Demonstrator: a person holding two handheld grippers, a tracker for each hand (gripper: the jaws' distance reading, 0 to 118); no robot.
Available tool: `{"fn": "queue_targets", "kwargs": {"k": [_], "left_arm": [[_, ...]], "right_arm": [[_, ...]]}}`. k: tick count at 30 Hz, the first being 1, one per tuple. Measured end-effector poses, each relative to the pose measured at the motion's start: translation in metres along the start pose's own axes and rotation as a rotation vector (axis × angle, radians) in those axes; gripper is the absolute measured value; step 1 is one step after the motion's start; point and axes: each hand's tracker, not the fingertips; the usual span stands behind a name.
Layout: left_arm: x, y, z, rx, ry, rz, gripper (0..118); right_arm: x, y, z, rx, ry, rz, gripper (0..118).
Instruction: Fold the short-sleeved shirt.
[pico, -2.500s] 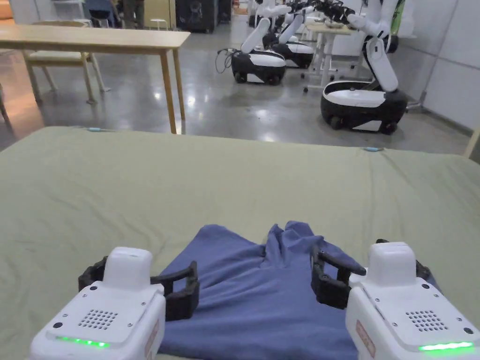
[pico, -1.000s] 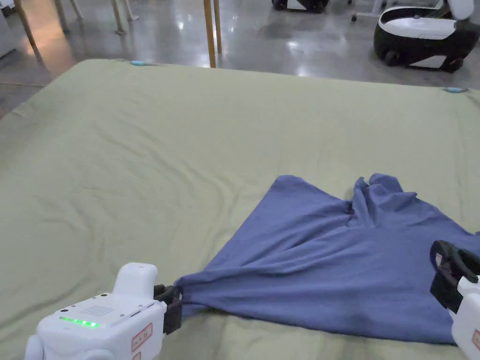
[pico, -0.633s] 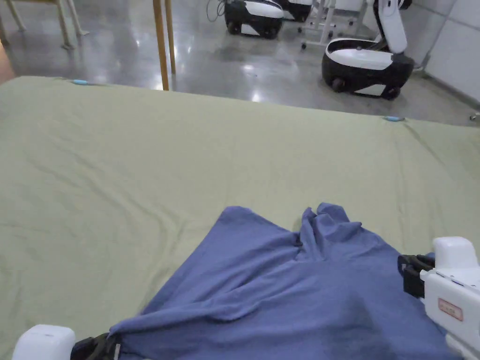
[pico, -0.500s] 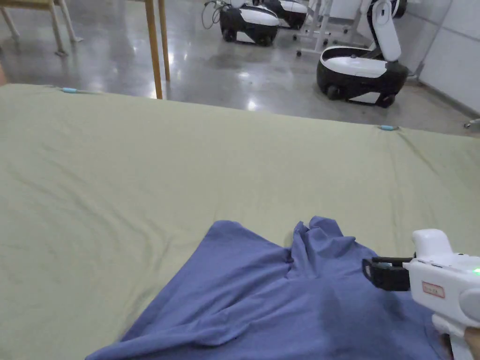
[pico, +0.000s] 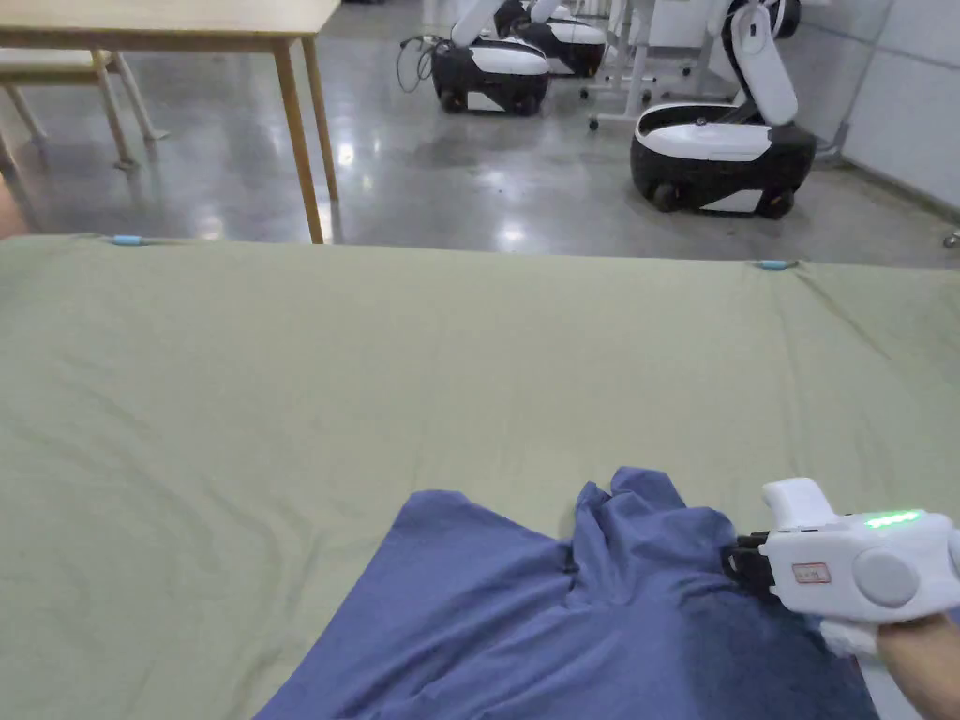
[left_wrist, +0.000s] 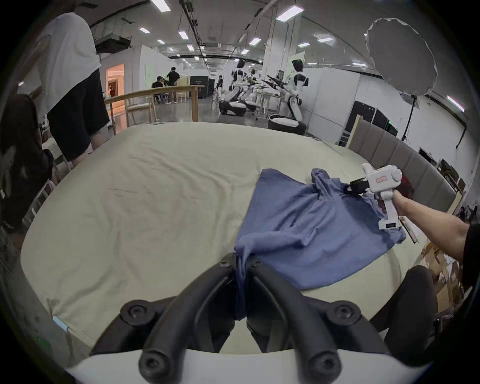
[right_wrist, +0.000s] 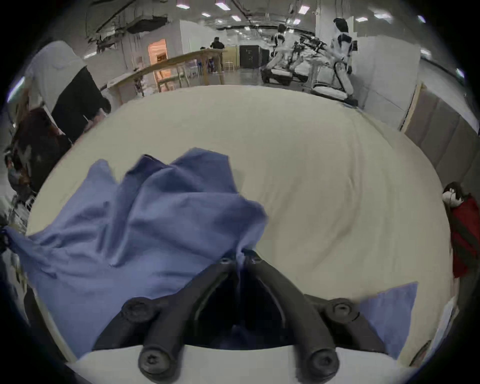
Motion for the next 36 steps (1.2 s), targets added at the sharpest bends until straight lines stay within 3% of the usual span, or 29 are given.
{"fn": "queue_targets", "kwargs": {"k": [7, 9, 11, 19, 20, 23, 26, 31, 36], "left_arm": [[0.007, 0.029, -0.007, 0.072, -0.015, -0.012, 3], [0.01, 0.046, -0.01, 0.129, 0.026, -0.068, 3], [0.006, 0.071, -0.012, 0.167, 0.103, -0.093, 2], [0.017, 0.215, 0.013, 0.351, 0.156, -0.133, 1], [0.021, 0.238, 0.016, 0.385, 0.177, -0.135, 1], [0.034, 0.3, 0.027, 0.432, 0.232, -0.18, 1], [0.04, 0.361, 0.039, 0.489, 0.265, -0.146, 1], [0.06, 0.439, 0.058, 0.578, 0.391, -0.223, 1], [0.069, 0.475, 0.079, 0.638, 0.446, -0.231, 1]], "right_arm": [[-0.042, 0.009, 0.113, 0.181, -0.031, -0.033, 6], [-0.036, 0.019, 0.146, 0.258, -0.057, -0.023, 6], [-0.037, 0.039, 0.192, 0.351, -0.094, 0.003, 5], [-0.036, 0.131, 0.352, 0.71, -0.194, 0.047, 5], [-0.013, 0.149, 0.353, 0.737, -0.194, 0.04, 5], [0.007, 0.19, 0.383, 0.812, -0.238, 0.016, 5], [0.013, 0.224, 0.411, 0.86, -0.268, -0.002, 5], [0.01, 0.279, 0.444, 0.962, -0.25, -0.053, 5], [0.006, 0.308, 0.453, 1.026, -0.24, -0.064, 5]]}}
